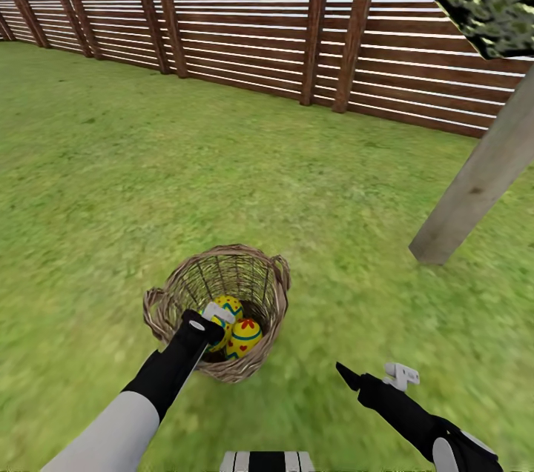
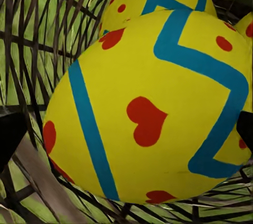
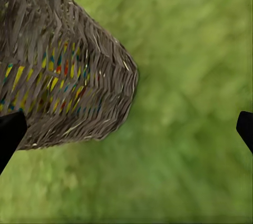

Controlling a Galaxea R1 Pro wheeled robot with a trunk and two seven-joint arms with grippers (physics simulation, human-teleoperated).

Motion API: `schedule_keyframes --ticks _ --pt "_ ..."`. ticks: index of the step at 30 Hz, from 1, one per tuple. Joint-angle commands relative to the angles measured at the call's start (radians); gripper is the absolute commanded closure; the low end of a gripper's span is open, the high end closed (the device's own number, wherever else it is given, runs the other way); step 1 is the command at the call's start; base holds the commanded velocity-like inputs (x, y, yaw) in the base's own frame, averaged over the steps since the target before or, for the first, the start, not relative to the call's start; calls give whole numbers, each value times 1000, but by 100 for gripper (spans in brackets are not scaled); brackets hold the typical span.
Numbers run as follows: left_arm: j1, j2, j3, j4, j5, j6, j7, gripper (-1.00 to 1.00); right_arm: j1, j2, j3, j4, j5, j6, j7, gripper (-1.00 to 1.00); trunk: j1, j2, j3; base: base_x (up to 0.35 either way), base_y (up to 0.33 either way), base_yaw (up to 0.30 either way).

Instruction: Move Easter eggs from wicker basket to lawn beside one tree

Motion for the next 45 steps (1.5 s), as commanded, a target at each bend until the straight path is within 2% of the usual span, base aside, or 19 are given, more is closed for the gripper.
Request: schedule_keyframes --ticks 1,6,8,11,20,30,33,45 --pt "0 0 -2 -1 -5 -1 2 -100 -1 1 -3 -1 -4 8 3 -100 0 0 -1 0 0 0" --pt "2 0 -1 -1 -5 -34 -5 -100 -1 1 -3 -1 -4 8 3 -100 0 0 -1 0 0 0" --pt "3 0 -1 -1 -5 -36 -5 -100 -1 1 -3 -1 -4 9 3 -100 1 -1 -9 0 0 0" --pt "3 0 -2 -2 -5 -37 -6 -100 -1 1 -3 -1 -4 8 3 -100 2 -2 -20 0 0 0" --pt "2 1 -25 -2 -5 -35 -12 -100 0 1 -3 -1 -4 9 4 -100 2 -2 -24 0 0 0" --pt "1 2 -27 0 -8 -34 -13 -100 0 1 -3 -1 -4 9 3 -100 3 -2 -28 0 0 0" --pt "1 2 -27 1 -10 -34 -13 -100 0 1 -3 -1 -4 9 3 -100 4 -3 -40 0 0 0" --pt "3 2 -25 2 -11 -32 -4 -100 0 1 -3 -1 -4 9 4 -100 5 -3 -43 0 0 0"
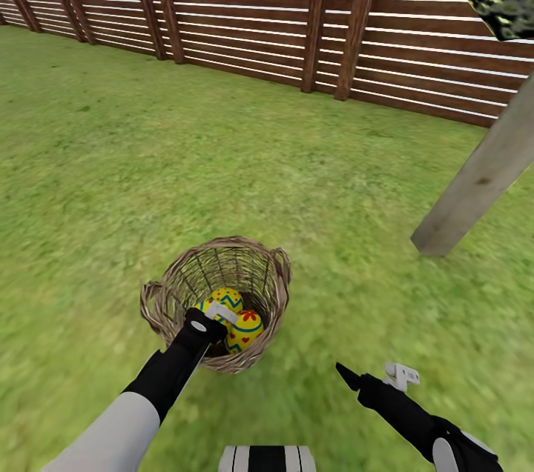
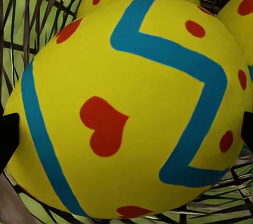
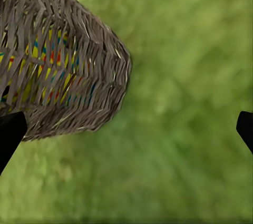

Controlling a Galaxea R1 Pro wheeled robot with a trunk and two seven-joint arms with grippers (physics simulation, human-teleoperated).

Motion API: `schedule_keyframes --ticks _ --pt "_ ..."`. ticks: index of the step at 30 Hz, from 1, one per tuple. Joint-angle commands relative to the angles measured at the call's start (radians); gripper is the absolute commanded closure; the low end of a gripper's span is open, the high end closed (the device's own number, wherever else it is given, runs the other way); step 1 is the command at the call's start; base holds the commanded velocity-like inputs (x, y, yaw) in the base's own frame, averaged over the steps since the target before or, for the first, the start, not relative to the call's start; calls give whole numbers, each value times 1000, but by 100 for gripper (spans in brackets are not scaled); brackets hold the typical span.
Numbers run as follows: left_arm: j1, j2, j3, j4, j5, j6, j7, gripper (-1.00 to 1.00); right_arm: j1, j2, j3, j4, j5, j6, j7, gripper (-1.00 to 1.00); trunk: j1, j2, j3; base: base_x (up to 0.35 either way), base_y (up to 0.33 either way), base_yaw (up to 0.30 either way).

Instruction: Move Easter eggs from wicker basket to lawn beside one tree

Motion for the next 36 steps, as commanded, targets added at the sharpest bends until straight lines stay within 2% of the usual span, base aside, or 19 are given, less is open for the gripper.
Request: schedule_keyframes --ticks 1,5,6,36 --pt "0 1 -1 8 -13 5 2 -100 -1 1 -3 -1 -4 8 3 -100 0 0 -1 0 0 0" --pt "0 1 0 10 -13 4 2 -100 -1 1 -3 -1 -4 7 3 -100 0 0 -1 0 0 0" --pt "0 1 0 12 -13 4 2 100 -1 1 -3 -1 -4 7 3 -100 0 0 -1 0 0 0" --pt "1 1 -3 10 -13 8 31 100 -2 1 -3 -1 -4 8 4 -100 0 0 -1 0 0 0"
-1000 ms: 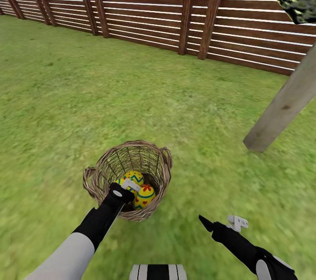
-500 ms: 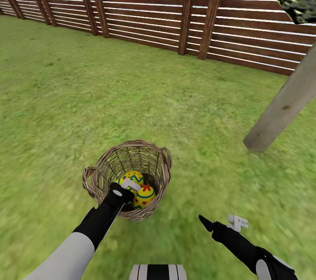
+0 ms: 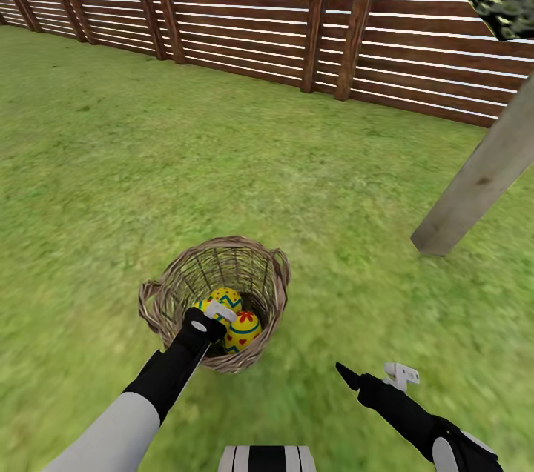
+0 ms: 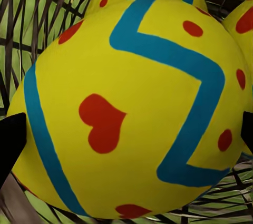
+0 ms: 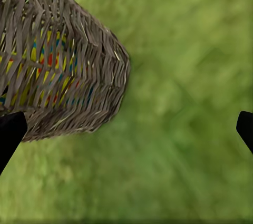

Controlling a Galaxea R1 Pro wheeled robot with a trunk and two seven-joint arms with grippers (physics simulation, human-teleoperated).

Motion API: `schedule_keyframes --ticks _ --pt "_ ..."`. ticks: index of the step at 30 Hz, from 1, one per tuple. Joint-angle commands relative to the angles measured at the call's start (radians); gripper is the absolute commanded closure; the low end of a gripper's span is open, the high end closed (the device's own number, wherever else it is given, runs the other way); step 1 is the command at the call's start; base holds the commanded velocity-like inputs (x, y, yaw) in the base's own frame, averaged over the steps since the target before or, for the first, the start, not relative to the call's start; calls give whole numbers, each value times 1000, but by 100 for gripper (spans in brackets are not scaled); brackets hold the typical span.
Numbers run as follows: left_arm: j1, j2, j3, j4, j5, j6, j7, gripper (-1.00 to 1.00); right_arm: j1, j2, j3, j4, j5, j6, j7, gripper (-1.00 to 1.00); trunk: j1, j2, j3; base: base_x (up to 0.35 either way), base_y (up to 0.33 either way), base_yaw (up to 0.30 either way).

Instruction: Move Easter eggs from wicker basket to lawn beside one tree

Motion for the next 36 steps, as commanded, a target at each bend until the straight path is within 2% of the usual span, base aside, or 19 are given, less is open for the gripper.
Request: schedule_keyframes --ticks 1,15,18,26,36 --pt "0 0 -1 16 -11 8 4 100 -1 1 -3 -1 -4 7 3 -100 0 0 -1 0 0 0" --pt "0 -1 -2 14 -11 14 2 100 0 1 -2 -1 -4 8 3 -100 0 0 -1 0 0 0" --pt "0 -2 -2 13 -11 17 0 100 0 1 -3 -1 -4 8 3 -100 -1 1 11 0 0 0" --pt "0 -2 -2 13 -10 18 0 100 -1 1 -2 -1 -4 8 3 -100 -3 1 22 0 0 0" --pt "0 -2 -3 11 -10 26 -1 100 -1 1 -2 -1 -4 8 3 -100 -7 4 61 0 0 0"
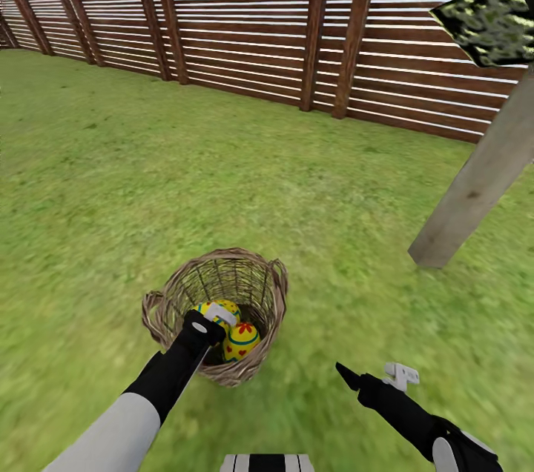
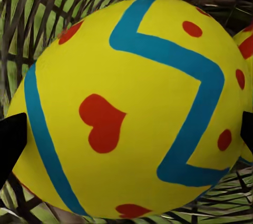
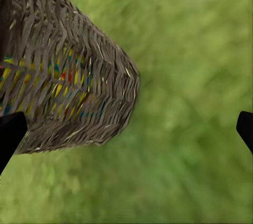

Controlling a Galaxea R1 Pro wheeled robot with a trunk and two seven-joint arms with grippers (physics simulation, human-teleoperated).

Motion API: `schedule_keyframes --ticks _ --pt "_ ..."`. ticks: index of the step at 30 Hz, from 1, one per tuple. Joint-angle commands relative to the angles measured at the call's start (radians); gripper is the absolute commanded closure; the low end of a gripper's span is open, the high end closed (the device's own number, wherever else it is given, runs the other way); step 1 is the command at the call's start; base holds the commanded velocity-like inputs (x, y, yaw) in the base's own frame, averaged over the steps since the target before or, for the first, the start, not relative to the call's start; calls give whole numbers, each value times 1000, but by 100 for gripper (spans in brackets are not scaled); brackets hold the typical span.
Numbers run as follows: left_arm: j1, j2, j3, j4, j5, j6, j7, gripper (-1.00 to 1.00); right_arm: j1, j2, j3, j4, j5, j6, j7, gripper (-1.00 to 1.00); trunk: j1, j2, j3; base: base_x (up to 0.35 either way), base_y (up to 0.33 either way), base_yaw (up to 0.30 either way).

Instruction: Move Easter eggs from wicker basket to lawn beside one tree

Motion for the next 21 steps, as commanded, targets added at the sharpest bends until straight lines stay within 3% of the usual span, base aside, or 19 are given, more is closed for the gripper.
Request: schedule_keyframes --ticks 1,5,9,21 --pt "0 0 -3 -1 -1 7 3 100 -1 1 -3 -1 -4 8 3 -100 -1 0 3 0 0 0" --pt "0 0 -2 -1 -1 12 -1 100 -1 1 -3 -1 -4 8 3 -100 -2 1 19 0 0 0" --pt "0 0 -1 -18 3 67 -4 100 0 1 -3 -1 -4 7 4 -100 -4 2 34 0 0 0" --pt "0 0 10 -41 10 98 -13 100 0 1 -3 -1 -4 7 4 -100 -10 5 81 0 0 0"
